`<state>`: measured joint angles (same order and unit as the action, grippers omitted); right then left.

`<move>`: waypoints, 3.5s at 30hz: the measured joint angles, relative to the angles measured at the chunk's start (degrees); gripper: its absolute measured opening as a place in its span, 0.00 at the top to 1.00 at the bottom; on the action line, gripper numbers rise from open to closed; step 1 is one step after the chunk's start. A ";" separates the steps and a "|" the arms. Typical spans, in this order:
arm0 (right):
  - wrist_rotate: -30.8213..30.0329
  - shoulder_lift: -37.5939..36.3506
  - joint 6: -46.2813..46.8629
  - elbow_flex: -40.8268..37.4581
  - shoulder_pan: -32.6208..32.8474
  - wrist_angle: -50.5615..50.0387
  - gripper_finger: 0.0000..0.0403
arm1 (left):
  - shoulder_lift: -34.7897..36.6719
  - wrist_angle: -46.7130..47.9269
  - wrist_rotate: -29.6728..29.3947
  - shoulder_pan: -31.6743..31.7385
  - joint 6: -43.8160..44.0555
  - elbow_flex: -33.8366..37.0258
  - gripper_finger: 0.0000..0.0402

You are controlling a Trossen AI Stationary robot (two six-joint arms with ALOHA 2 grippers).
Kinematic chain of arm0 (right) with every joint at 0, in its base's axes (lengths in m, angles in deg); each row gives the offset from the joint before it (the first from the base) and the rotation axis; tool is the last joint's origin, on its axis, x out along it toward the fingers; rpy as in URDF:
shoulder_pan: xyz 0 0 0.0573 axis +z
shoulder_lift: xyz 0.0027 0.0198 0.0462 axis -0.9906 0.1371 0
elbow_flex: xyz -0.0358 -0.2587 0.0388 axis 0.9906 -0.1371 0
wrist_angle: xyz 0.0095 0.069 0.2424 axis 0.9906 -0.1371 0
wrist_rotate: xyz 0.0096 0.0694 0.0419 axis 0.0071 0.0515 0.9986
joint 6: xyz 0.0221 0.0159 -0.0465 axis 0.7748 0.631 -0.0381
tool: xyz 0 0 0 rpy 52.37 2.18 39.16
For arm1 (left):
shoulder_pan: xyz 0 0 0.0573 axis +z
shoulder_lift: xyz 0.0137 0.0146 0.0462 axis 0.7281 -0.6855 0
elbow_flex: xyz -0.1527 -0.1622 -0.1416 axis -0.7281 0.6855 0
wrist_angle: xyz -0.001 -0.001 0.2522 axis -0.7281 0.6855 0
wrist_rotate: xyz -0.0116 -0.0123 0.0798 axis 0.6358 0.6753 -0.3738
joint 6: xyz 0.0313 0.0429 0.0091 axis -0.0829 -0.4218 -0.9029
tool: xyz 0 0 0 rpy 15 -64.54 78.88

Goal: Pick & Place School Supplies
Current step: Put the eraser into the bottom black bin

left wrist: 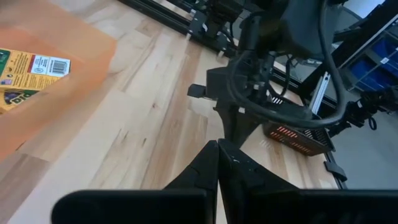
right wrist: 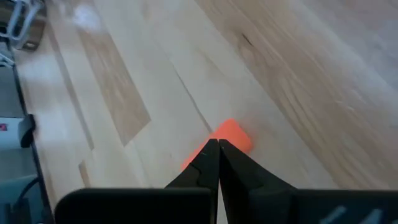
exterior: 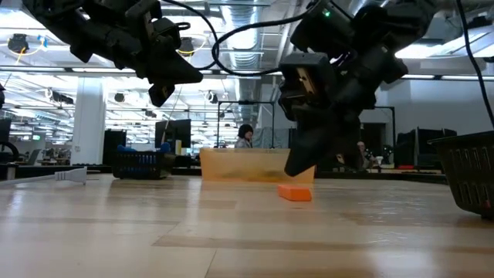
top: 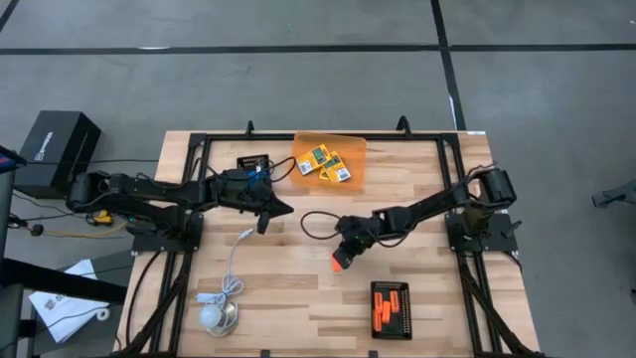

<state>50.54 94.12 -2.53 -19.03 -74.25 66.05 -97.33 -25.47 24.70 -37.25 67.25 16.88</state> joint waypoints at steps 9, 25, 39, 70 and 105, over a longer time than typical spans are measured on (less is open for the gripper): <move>0.71 -0.20 -1.04 -0.08 -0.60 -1.25 1.00 | 0.00 0.28 0.06 0.00 -1.00 0.00 1.00; -3.08 -0.22 -15.41 1.68 -0.45 -0.66 1.00 | -0.01 1.16 0.12 0.00 -1.37 0.00 1.00; -0.70 -0.24 -25.18 2.69 -0.30 -2.99 1.00 | -0.02 1.57 0.12 0.00 -1.33 0.02 1.00; 3.13 3.56 -28.76 2.76 -1.48 -1.61 1.00 | -0.02 2.00 -0.75 0.00 -1.28 0.02 1.00; 8.57 3.53 -35.76 2.63 -7.74 -13.02 1.00 | -0.02 3.26 -0.73 0.00 -1.39 0.02 1.00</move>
<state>59.11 97.65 -38.29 -16.41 -81.99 53.04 -97.35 -22.21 23.97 -37.25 65.86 16.90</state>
